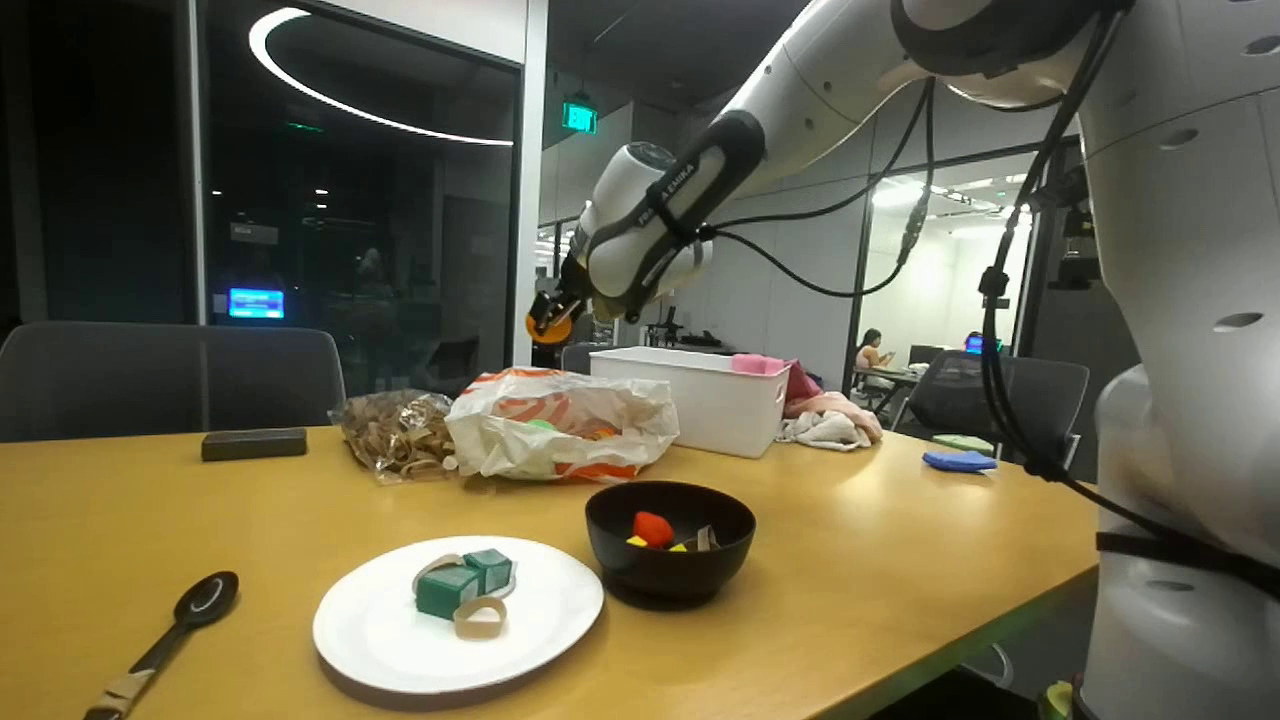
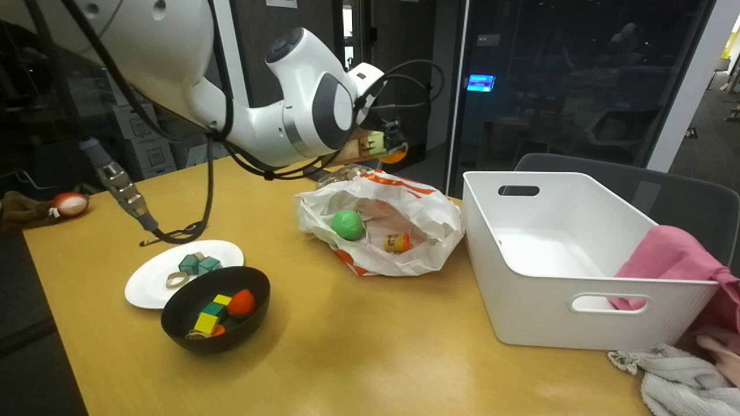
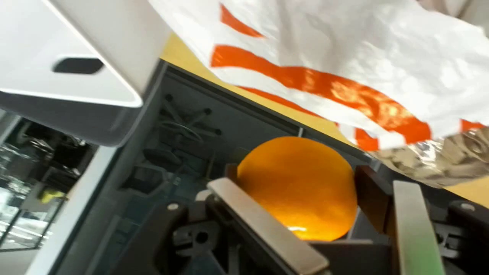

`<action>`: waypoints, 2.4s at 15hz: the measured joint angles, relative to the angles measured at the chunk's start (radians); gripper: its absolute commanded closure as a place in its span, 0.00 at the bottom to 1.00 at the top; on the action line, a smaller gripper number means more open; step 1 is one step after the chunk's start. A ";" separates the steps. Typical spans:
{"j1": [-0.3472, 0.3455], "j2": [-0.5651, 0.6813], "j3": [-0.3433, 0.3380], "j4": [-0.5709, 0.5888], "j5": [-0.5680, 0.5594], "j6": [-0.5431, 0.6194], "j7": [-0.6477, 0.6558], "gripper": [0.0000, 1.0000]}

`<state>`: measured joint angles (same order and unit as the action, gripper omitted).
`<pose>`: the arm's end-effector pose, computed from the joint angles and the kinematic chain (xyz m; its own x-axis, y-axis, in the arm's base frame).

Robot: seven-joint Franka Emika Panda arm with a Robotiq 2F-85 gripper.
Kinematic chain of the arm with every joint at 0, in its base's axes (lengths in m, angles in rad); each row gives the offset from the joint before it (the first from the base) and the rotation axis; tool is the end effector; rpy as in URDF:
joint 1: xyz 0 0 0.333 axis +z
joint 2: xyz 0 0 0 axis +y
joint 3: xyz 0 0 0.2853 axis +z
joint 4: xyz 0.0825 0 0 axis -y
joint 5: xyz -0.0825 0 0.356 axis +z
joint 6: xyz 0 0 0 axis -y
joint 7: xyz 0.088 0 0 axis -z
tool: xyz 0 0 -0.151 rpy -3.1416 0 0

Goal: Shift some objects to the plastic

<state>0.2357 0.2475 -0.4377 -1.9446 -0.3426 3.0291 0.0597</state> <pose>0.6486 -0.0912 0.4219 0.6854 0.2253 0.6924 -0.0267 -0.9425 0.3331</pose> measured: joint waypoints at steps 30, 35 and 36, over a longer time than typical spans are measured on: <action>-0.146 0.000 0.310 0.044 -0.426 -0.692 0.450 0.48; -0.167 0.068 0.310 0.108 -0.370 -0.689 0.441 0.48; -0.171 0.076 0.310 0.115 -0.354 -0.689 0.438 0.48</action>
<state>0.0649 0.3230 -0.1278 -1.8299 -0.6963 2.3399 0.4980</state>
